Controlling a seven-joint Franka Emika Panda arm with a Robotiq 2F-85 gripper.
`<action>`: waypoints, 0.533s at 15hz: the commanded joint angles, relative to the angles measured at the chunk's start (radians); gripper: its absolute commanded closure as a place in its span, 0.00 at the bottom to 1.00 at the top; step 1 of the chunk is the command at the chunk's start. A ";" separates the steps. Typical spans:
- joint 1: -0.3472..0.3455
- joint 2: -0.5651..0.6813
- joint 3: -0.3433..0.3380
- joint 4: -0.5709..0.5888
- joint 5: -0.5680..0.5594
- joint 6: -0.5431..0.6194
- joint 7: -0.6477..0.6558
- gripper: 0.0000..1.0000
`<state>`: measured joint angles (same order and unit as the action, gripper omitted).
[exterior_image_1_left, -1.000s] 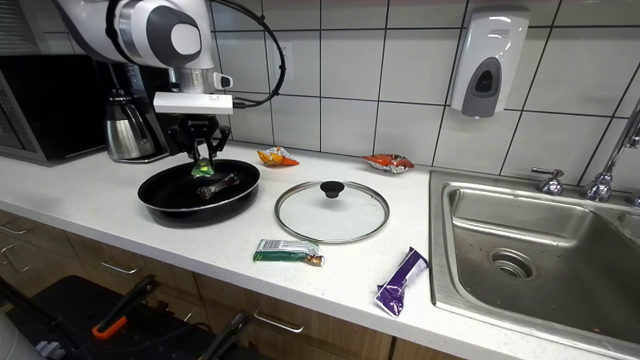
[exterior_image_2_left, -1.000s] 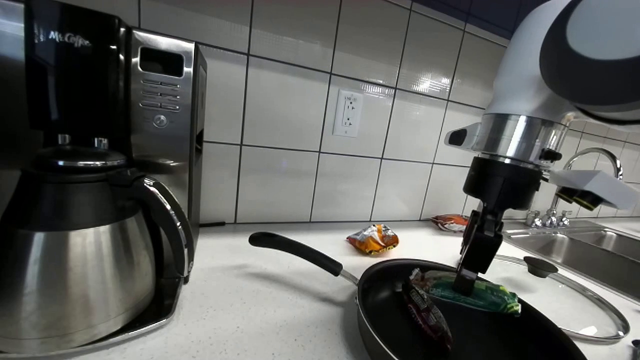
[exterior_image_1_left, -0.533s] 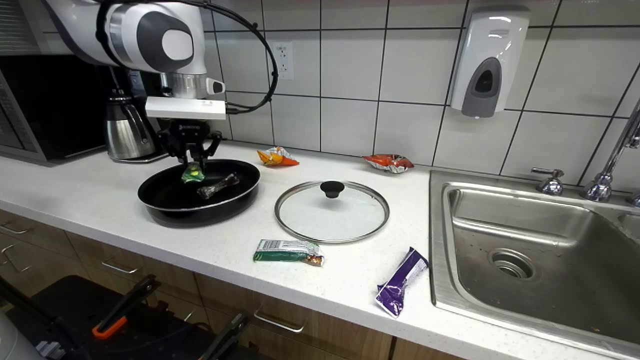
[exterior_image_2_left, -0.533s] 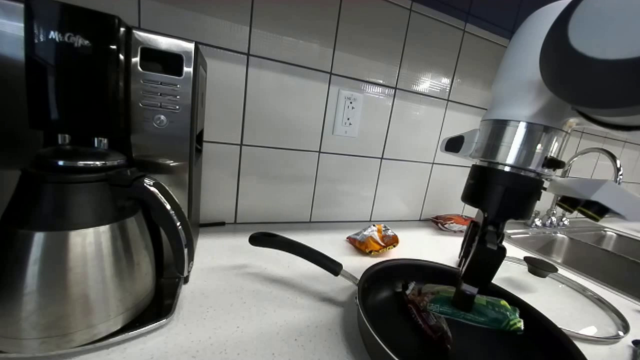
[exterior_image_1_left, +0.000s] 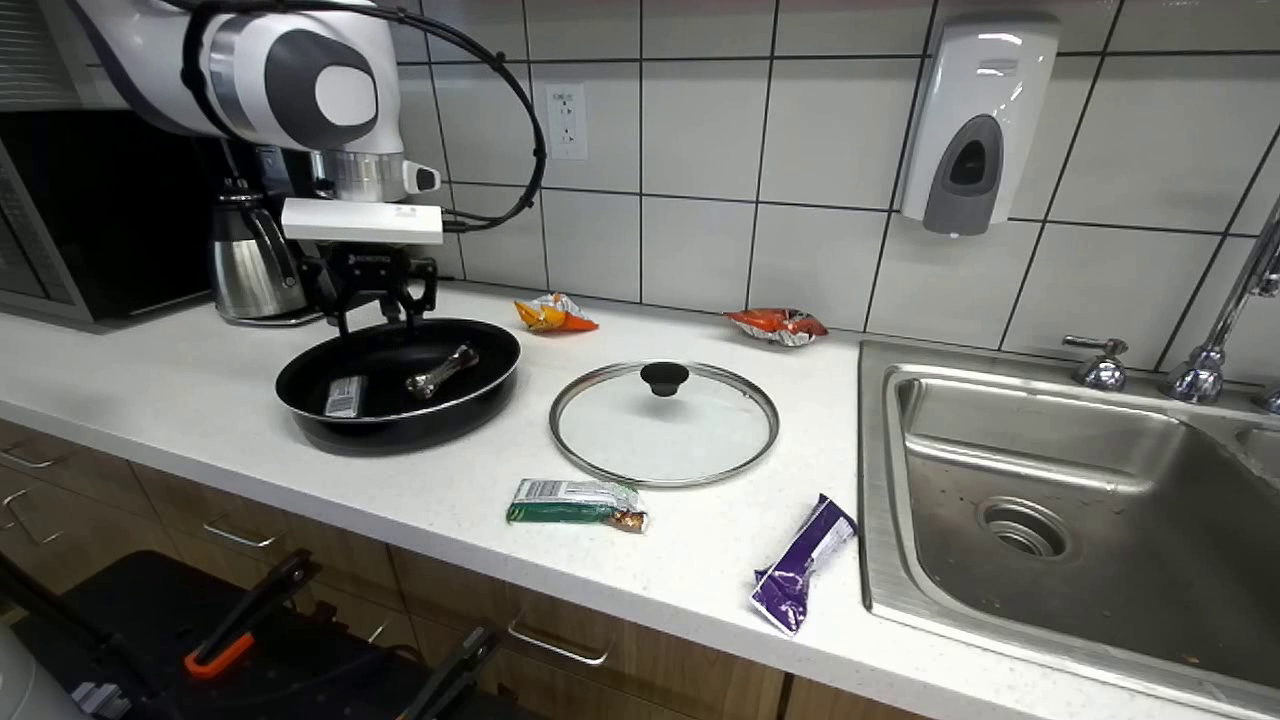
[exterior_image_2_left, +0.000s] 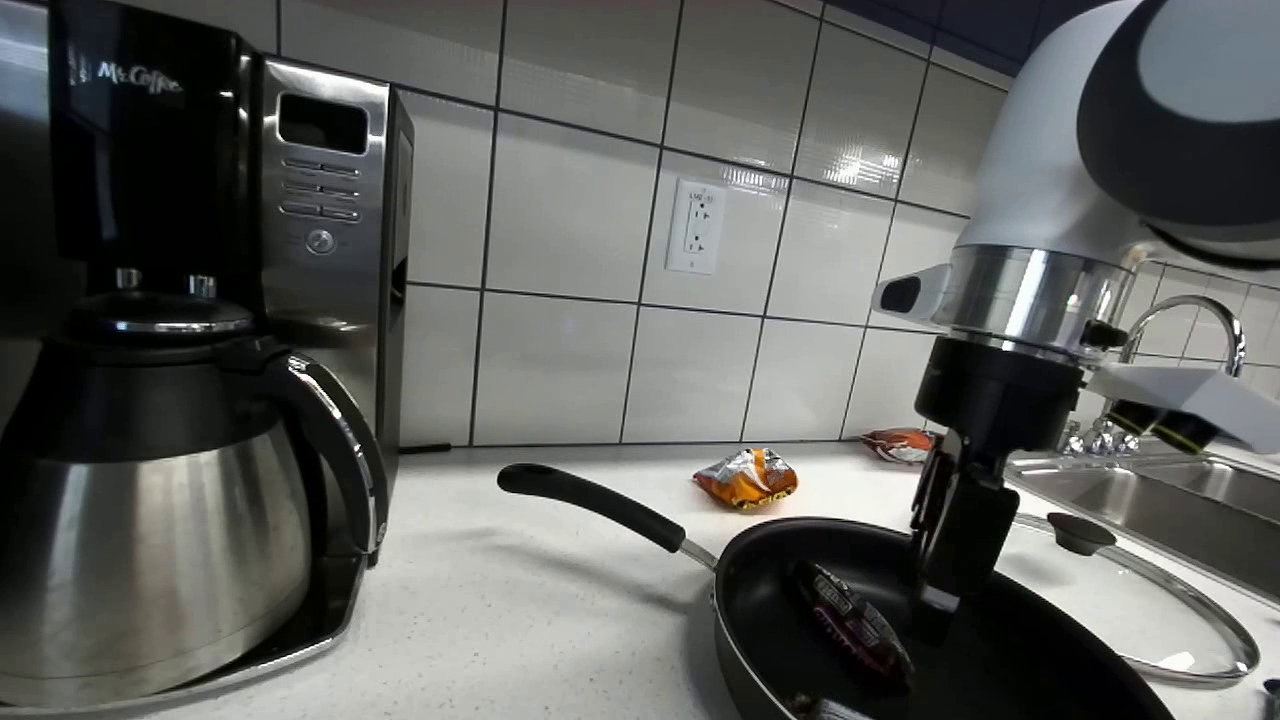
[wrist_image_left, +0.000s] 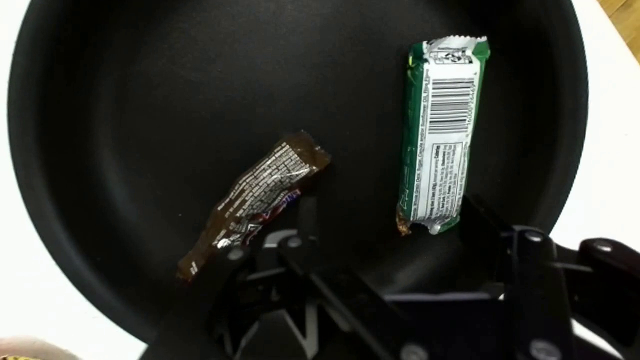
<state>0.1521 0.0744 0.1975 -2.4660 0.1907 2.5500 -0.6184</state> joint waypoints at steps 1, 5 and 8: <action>-0.012 -0.008 0.002 0.002 0.027 0.020 -0.029 0.00; -0.035 -0.034 -0.044 0.007 -0.044 0.026 0.075 0.00; -0.063 -0.049 -0.117 0.023 -0.248 -0.004 0.277 0.00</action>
<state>0.1212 0.0604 0.1255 -2.4523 0.0814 2.5770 -0.4961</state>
